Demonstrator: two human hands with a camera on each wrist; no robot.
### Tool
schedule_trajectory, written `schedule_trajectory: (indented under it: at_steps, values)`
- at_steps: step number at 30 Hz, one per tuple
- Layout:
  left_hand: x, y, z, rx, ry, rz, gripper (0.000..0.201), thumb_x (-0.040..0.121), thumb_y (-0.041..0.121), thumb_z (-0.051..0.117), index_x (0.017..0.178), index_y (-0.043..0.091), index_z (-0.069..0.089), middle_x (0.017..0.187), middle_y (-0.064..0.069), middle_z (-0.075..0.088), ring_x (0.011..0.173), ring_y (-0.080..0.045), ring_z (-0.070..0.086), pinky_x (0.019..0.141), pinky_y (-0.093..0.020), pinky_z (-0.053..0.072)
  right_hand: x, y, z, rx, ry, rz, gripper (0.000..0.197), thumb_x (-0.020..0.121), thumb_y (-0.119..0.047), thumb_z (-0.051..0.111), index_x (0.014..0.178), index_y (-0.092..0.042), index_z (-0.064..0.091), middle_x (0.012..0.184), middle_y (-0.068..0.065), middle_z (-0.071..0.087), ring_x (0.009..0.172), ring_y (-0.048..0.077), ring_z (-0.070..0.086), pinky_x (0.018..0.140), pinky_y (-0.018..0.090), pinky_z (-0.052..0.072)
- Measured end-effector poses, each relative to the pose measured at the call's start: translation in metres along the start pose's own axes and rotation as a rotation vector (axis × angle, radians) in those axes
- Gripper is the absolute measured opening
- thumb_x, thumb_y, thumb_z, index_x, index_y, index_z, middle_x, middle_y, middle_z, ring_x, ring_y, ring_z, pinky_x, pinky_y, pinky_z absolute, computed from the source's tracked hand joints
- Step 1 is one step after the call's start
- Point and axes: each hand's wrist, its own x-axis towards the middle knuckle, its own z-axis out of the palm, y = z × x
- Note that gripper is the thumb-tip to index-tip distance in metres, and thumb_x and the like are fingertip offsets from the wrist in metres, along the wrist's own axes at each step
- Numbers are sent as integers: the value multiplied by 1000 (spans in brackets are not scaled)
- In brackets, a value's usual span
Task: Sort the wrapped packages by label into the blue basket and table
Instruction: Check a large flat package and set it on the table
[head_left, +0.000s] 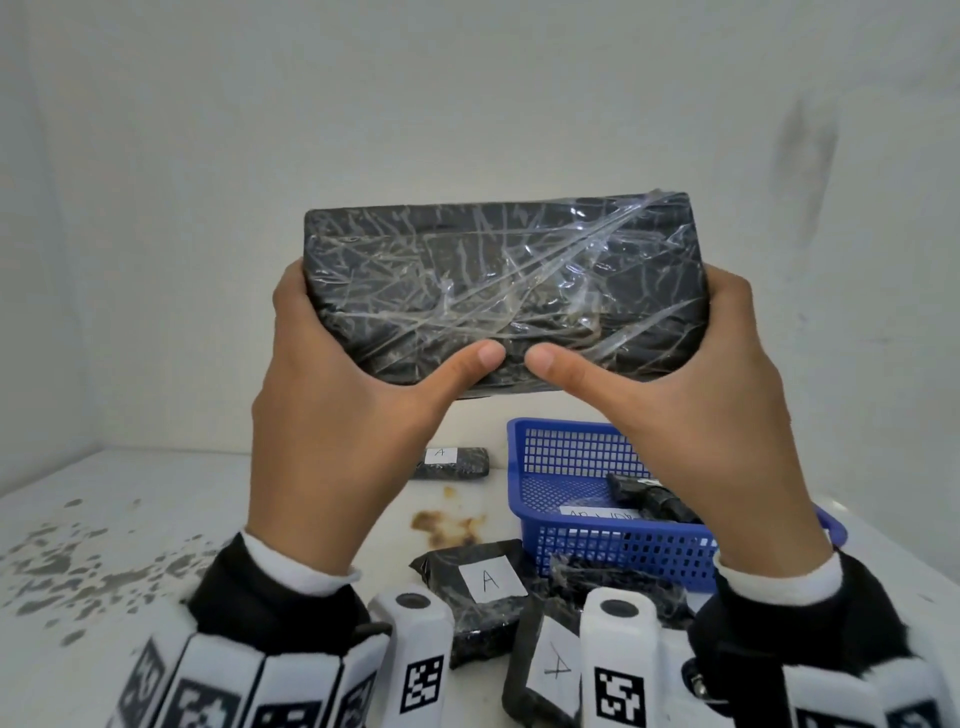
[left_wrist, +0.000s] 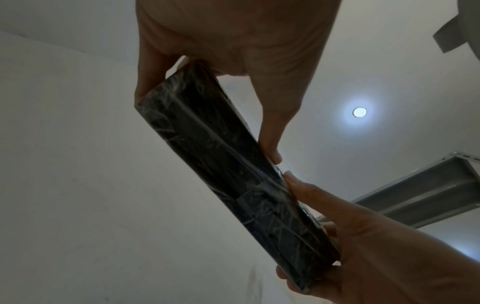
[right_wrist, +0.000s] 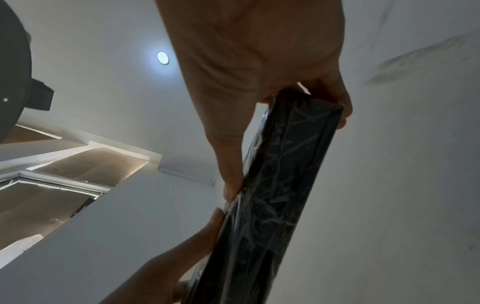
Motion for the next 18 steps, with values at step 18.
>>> schedule_trajectory:
  at_steps: [18]
  values:
    - [2, -5, 1, -83, 23, 59, 74, 70, 47, 77, 126, 33, 31, 121, 19, 54, 106, 12, 56, 80, 1, 41, -2, -1, 8, 42, 65, -9, 74, 60, -64, 79, 117, -39, 40, 94, -32, 56, 79, -31, 50, 63, -7, 36]
